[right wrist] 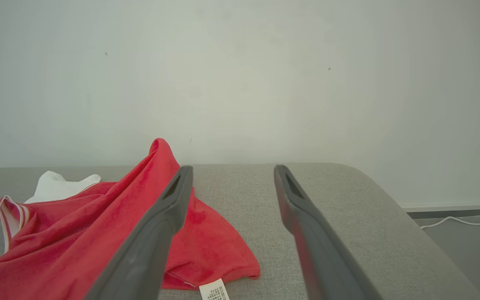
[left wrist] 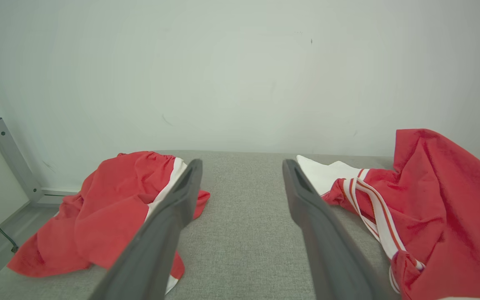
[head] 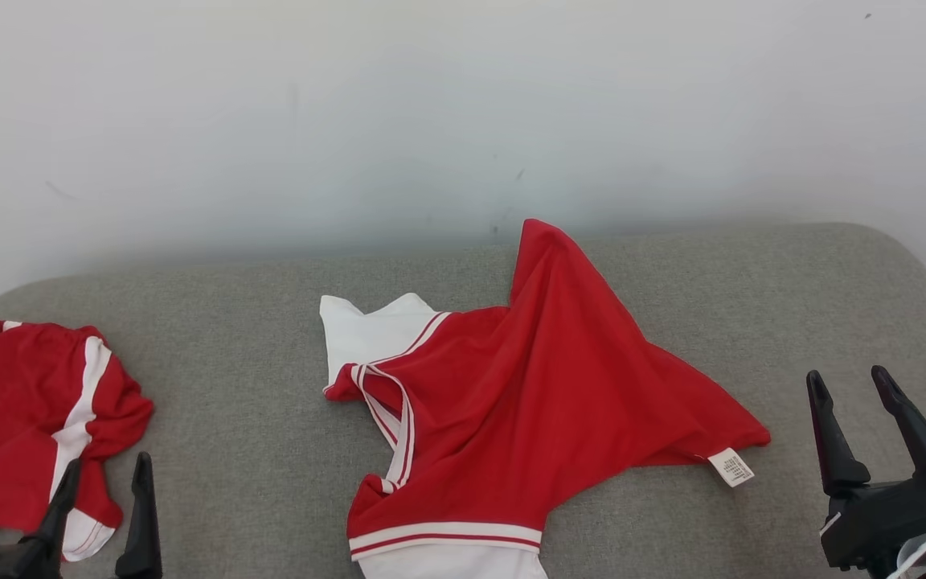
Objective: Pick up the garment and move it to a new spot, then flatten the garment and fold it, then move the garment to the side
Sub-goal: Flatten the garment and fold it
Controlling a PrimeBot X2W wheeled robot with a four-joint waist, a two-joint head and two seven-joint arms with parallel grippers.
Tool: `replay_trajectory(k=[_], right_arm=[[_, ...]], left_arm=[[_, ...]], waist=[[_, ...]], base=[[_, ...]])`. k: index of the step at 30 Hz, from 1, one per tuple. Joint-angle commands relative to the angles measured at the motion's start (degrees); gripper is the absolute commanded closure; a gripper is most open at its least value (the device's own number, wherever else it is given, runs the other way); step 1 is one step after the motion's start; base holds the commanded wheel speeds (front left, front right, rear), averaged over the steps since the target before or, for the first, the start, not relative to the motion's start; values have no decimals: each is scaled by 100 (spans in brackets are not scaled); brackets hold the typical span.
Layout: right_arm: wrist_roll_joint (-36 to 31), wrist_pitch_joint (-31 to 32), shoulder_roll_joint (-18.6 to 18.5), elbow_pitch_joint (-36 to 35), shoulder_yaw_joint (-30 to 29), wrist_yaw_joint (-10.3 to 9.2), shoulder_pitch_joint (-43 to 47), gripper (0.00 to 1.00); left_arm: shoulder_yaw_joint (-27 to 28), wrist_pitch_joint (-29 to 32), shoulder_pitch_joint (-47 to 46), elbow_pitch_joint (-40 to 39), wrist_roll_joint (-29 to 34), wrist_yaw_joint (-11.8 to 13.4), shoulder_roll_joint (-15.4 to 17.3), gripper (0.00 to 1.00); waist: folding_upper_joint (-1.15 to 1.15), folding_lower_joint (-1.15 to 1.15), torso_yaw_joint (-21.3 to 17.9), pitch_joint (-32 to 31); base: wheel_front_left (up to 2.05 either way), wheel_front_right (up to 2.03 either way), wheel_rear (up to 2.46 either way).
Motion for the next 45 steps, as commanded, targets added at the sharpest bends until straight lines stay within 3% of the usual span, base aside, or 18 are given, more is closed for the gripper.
replay_trajectory(k=[1,15,36,45], right_arm=[[-82,83,27,-147,-69,2,105,0],[-114,585,239,-815,-229,2,420,0],[127,483,94,-414,-196,2,292,0],[86,562,112,-422,-242,2,310,0]], left_arm=[[-2,35,68,-39,-41,-2,60,0],[-94,399,177,-215,-224,-221,266,0],[-100,311,275,-345,-409,-134,223,0],[-199,438,249,-319,-215,-60,367,0]], waist=[[0,0,-49,-13],[0,0,-54,17],[0,0,170,-1],[0,0,213,8]], base=[[0,0,0],[0,0,0],[0,0,0],[0,0,0]])
